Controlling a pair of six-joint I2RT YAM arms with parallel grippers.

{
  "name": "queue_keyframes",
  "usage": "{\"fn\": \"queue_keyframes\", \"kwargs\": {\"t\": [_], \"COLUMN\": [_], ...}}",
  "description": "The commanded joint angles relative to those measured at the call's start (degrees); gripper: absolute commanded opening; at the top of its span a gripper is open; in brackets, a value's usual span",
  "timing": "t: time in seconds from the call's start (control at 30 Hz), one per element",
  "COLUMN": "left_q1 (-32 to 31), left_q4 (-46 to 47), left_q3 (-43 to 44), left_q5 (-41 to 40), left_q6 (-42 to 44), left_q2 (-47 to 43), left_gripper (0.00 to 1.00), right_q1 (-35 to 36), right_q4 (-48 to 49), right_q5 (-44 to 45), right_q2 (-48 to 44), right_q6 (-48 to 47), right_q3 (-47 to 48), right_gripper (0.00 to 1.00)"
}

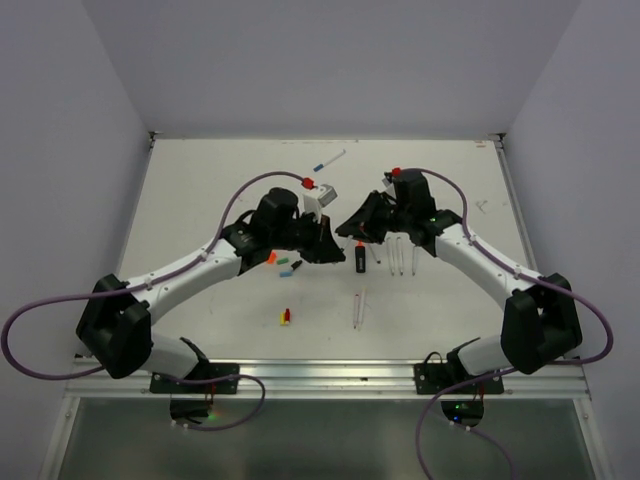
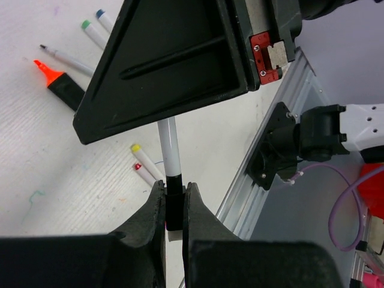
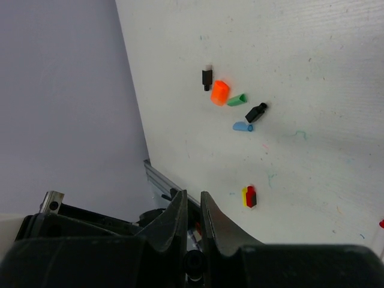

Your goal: Open the pen caps

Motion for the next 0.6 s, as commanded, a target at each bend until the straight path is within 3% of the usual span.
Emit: {"fn": "queue_keyframes", "kwargs": {"t": [0.0, 0.13, 0.27, 0.57], "left_q1": [-0.58, -0.58, -0.58, -0.58], "left_q4": [9.81, 21.48, 32.93, 30.93], "left_q3": [-1.55, -7.35, -13.95, -21.26], "left_q5": [17.58, 27.02, 33.35, 32.49], "left_q6": [2.02, -2.97, -10.45, -10.99], "left_q2": [-2.84, -7.07, -11.64, -20.34], "left_gripper": [0.0, 0.0, 0.0, 0.0], "right_q1": [0.39, -1.44, -3.47, -4.18], "right_q4": [5.67, 10.94, 24.8, 42.4], "right_q5": [-5.05, -11.9, -18.05, -20.71], "right_q2": [-1.27, -0.39, -0.74, 0.05], "right_q6": [-1.5, -3.36, -0.38, 9.38], "right_q3": [1.72, 2.43, 0.59, -4.33], "right_gripper": [0.0, 0.0, 0.0, 0.0]}}
